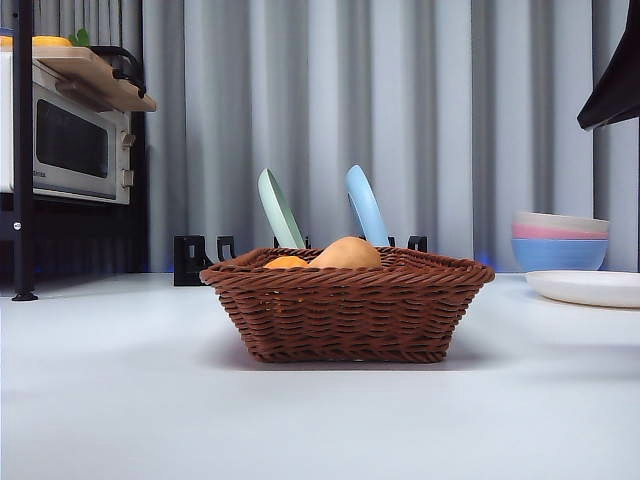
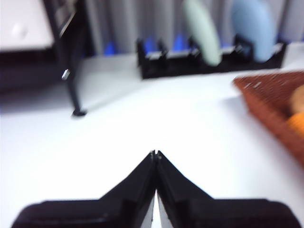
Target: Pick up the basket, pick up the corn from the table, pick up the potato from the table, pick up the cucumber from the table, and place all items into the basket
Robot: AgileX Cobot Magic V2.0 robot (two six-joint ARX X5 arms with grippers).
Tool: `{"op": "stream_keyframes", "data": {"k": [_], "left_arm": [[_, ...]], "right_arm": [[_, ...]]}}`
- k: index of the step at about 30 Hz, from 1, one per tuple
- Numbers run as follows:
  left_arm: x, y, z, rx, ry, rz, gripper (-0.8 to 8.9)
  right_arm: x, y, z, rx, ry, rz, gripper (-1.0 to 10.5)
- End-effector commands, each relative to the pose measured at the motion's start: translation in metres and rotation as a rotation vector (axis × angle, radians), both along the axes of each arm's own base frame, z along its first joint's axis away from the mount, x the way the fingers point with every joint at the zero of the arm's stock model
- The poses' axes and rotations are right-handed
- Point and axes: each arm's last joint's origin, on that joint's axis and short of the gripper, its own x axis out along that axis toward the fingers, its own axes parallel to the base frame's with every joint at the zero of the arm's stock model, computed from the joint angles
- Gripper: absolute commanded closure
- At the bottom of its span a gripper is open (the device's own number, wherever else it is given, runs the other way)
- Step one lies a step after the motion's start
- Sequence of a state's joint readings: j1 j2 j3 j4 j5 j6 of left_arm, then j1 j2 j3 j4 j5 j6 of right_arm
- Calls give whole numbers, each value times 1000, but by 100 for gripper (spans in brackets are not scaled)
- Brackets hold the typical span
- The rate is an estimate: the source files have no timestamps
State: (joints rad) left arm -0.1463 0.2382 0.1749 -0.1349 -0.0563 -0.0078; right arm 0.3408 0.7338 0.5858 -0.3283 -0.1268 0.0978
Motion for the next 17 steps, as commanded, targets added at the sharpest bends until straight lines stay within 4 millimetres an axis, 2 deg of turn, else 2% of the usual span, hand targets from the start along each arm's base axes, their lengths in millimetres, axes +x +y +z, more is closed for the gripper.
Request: {"op": "stream_keyframes", "data": {"k": [1, 5, 10, 17], "left_arm": [[-1, 3, -16, 6, 8, 25, 816], [-3, 7, -34, 0, 20, 57, 816], [-5, 9, -46, -17, 19, 77, 816], [-9, 9, -46, -16, 5, 77, 816]], "right_arm": [[0, 0, -1, 6, 2, -7, 945], [0, 0, -1, 6, 2, -7, 945], [0, 0, -1, 6, 3, -6, 945], [0, 0, -1, 6, 2, -6, 945]]}}
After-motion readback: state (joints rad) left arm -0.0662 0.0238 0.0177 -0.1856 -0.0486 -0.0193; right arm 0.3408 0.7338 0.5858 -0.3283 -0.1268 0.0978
